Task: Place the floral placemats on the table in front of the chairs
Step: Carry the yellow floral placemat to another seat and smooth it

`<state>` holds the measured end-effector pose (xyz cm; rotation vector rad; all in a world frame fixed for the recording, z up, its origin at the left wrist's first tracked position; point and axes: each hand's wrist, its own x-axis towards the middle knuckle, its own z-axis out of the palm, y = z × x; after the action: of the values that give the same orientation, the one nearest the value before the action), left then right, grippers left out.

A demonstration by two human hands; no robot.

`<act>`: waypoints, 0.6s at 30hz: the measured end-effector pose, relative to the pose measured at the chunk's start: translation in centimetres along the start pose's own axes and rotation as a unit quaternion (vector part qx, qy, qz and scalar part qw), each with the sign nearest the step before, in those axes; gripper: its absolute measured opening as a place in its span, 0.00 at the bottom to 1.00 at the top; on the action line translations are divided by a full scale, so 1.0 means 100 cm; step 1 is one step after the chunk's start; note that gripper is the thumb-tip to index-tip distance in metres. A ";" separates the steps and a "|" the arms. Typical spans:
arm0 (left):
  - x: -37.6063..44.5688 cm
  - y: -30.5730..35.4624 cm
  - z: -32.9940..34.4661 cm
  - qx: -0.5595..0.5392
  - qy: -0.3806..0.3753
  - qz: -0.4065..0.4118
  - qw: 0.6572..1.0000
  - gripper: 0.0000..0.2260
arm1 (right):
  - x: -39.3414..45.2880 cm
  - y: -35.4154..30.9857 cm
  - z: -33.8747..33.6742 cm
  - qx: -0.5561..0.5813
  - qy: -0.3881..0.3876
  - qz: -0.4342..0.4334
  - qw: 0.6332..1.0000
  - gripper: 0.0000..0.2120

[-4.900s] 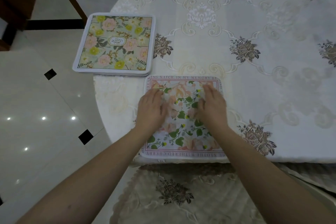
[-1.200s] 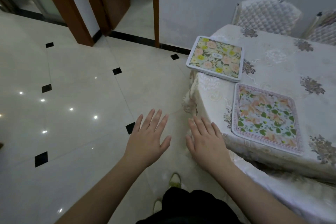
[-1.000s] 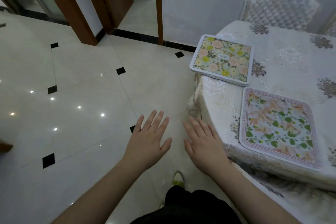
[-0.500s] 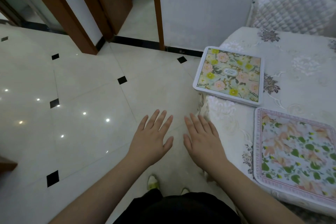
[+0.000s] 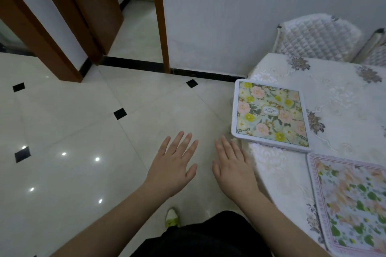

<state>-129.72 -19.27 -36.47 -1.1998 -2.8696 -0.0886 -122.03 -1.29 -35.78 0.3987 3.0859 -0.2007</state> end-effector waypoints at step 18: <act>0.211 -0.012 0.027 -0.005 -0.034 0.166 0.986 0.27 | 0.110 0.070 0.011 0.036 0.005 0.177 0.984 0.27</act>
<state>-145.43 -4.95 -38.14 -1.6928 -2.6789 -0.0546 -130.84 8.08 -38.22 0.9389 2.9554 -0.2981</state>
